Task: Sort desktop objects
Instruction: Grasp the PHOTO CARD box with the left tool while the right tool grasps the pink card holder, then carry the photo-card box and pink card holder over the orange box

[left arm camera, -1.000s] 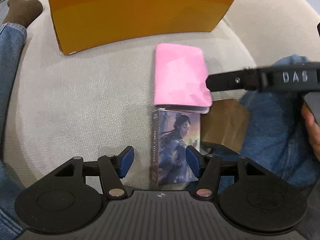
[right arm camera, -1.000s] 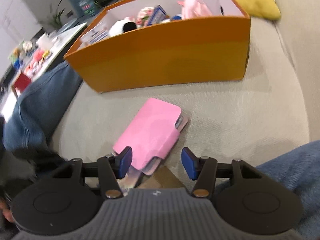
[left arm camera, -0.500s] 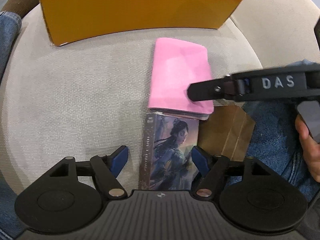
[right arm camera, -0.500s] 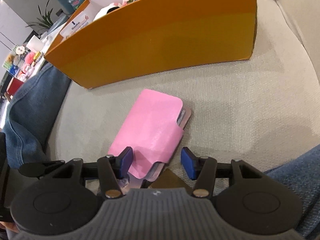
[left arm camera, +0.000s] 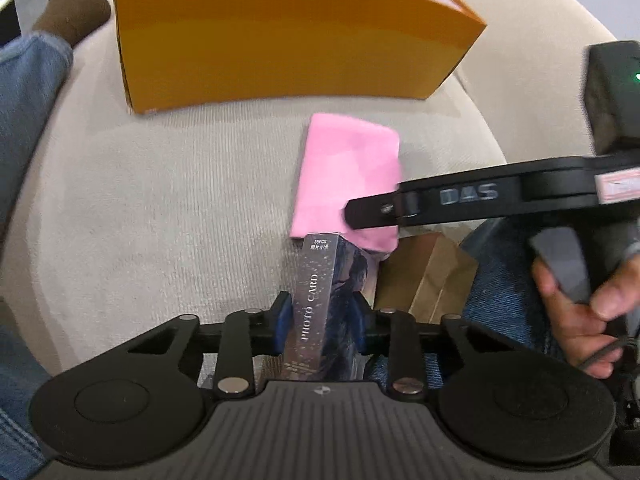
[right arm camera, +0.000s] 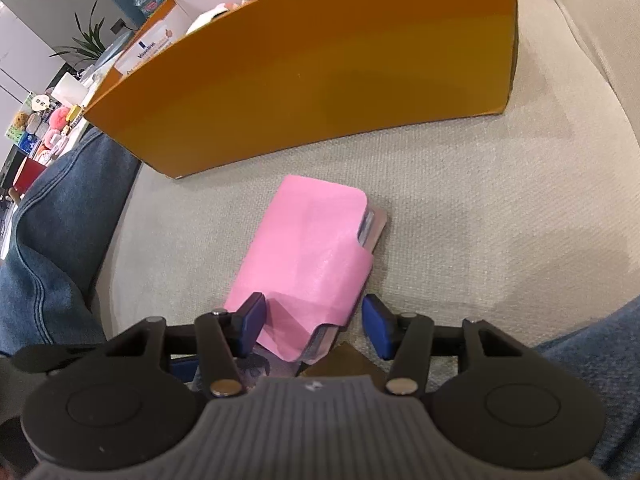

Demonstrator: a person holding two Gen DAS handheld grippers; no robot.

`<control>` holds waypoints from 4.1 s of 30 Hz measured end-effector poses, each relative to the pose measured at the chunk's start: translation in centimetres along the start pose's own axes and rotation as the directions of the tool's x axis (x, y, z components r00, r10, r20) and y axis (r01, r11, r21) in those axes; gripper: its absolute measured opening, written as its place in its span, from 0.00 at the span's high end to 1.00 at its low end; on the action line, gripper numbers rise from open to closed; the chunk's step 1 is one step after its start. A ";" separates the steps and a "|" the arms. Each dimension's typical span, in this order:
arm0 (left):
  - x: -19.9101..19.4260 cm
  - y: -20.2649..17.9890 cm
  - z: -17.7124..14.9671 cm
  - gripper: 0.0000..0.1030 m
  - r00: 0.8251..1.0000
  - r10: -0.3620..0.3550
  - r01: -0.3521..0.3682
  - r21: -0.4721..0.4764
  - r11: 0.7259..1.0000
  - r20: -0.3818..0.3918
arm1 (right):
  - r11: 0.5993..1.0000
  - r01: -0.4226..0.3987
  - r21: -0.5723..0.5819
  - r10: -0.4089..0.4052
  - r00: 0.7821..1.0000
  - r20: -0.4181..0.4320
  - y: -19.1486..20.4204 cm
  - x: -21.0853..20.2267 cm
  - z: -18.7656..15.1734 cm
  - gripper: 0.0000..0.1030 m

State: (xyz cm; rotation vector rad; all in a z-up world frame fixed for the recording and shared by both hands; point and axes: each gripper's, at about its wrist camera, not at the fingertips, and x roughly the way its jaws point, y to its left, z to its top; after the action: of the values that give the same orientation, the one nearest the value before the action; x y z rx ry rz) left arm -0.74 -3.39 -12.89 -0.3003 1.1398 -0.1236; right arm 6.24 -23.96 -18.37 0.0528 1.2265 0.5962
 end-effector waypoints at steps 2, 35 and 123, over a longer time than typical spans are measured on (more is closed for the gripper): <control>-0.5 -0.2 -0.1 0.69 1.000 0.017 -0.017 0.004 1.000 0.014 | 1.000 -0.012 0.017 0.012 1.000 -0.006 -0.1 0.4 0.2 0.40; -2.0 2.0 2.0 0.72 0.990 0.120 -0.118 -0.037 0.992 0.076 | 0.997 -0.040 -0.061 0.048 0.990 0.136 3.4 0.1 2.0 0.72; 9.5 -1.3 29.0 0.75 0.983 0.048 -0.031 -0.098 0.995 0.176 | 0.997 0.078 0.016 -0.078 0.915 0.397 -4.1 -7.0 21.4 0.78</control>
State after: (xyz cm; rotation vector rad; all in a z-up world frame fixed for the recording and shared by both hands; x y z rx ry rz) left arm 29.63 -1.95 -9.67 -0.3658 0.9748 -0.0070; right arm 25.51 -24.75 -6.08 0.1186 0.8282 0.4864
